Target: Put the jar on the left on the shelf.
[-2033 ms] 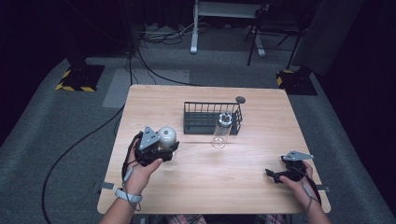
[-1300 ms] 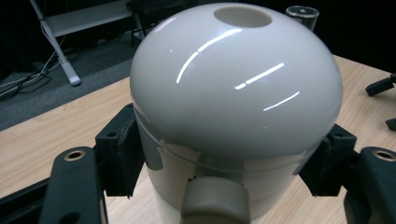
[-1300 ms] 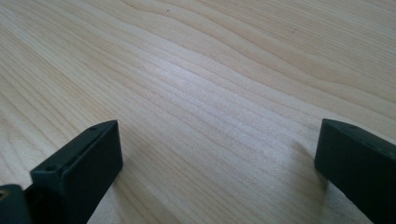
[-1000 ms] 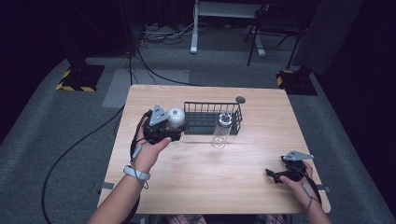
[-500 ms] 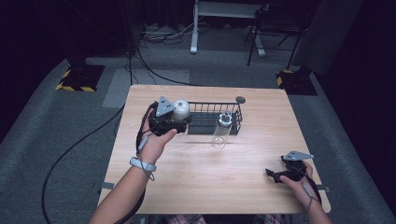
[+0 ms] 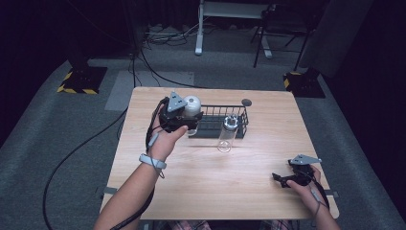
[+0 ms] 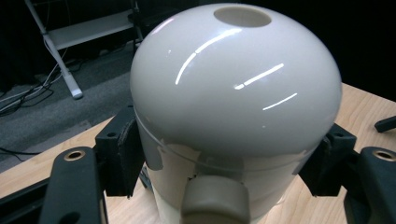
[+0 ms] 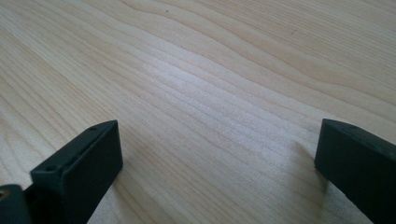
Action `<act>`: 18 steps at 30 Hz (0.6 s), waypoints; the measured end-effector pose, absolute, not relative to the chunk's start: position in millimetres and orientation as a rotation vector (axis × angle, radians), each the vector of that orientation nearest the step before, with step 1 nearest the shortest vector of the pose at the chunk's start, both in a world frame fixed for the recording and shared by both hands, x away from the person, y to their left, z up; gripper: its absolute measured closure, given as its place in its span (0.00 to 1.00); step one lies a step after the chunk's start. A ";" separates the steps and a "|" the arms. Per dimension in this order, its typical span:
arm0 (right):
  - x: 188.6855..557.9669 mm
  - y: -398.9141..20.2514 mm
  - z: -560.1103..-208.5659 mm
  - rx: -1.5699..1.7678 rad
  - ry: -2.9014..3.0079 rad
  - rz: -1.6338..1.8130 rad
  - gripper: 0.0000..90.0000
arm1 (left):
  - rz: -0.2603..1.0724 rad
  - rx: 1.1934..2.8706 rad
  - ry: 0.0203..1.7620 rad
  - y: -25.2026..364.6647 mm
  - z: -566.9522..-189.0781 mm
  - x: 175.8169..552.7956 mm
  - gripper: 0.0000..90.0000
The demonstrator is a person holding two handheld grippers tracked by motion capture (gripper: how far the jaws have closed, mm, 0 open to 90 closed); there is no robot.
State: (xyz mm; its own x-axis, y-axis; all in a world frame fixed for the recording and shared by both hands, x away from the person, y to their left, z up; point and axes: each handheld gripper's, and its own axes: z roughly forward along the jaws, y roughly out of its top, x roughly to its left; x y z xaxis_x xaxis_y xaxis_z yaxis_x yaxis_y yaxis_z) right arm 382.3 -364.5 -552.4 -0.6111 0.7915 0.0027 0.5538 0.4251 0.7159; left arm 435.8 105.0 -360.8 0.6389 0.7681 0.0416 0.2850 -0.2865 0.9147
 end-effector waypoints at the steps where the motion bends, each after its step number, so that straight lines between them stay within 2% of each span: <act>1: 382.3 -364.5 -552.4 1.155 2.349 0.992 0.01 | 0.604 1.852 0.838 104.0 -360.0 436.9 0.30; 18: 382.3 -364.5 -552.4 1.155 2.349 0.992 0.01 | 0.596 1.817 0.853 92.5 -354.8 462.1 0.30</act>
